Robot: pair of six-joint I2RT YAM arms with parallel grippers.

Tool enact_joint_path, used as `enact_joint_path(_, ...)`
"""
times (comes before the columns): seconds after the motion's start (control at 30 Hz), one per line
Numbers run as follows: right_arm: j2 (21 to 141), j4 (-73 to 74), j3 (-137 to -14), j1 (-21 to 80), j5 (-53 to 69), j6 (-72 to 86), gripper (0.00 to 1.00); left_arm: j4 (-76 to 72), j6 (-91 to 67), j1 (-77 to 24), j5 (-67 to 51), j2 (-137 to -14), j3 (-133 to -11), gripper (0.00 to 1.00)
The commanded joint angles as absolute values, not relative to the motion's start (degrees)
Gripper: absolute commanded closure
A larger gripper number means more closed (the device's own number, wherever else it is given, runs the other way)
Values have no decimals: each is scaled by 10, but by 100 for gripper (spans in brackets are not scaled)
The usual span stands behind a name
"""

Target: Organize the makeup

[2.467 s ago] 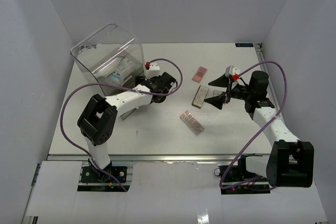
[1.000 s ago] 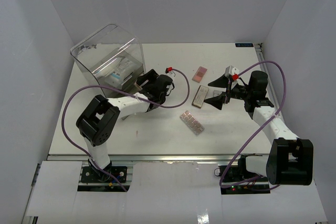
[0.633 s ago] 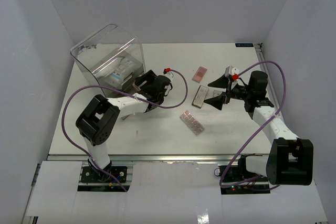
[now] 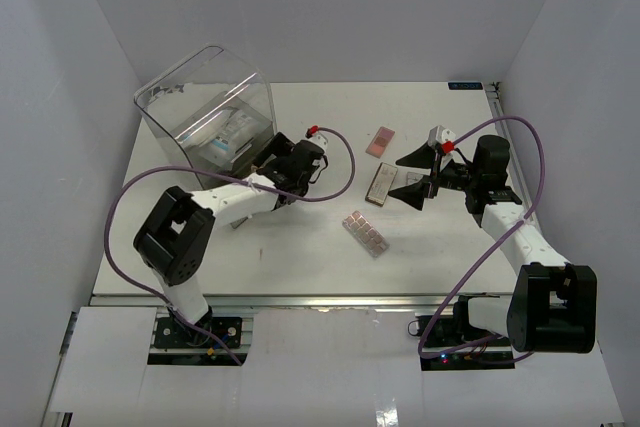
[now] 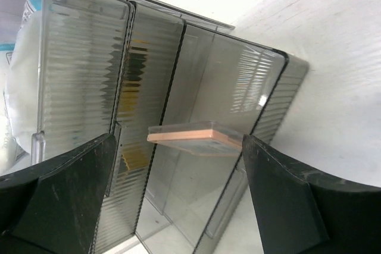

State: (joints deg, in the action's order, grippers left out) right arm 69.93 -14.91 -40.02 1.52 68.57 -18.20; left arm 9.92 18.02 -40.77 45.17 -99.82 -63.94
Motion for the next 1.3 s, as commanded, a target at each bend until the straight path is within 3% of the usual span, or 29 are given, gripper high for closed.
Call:
enact_joint_path(0.0, 706, -145, -427, 13, 689, -187, 6, 178, 87, -417, 375, -914, -679, 2)
enact_joint_path(0.33, 713, -120, -430, 13, 667, -207, 6, 220, -47, -413, 217, -752, -620, 5)
enact_joint_path(0.4, 716, -116, -431, 12, 664, -210, 6, 221, -72, -412, 195, -736, -597, 18)
enact_joint_path(0.53, 717, -111, -429, 12, 658, -216, 6, 224, -104, -409, 186, -715, -556, 63)
enact_joint_path(0.67, 721, -111, -429, 11, 659, -216, 6, 232, -71, -401, 219, -720, -545, 79)
enact_joint_path(0.9, 720, -109, -430, 11, 663, -219, 6, 245, 0, -354, 274, -797, -565, 81)
enact_joint_path(1.27, 719, -108, -430, 7, 672, -218, 6, 190, 41, -287, 241, -879, -572, 62)
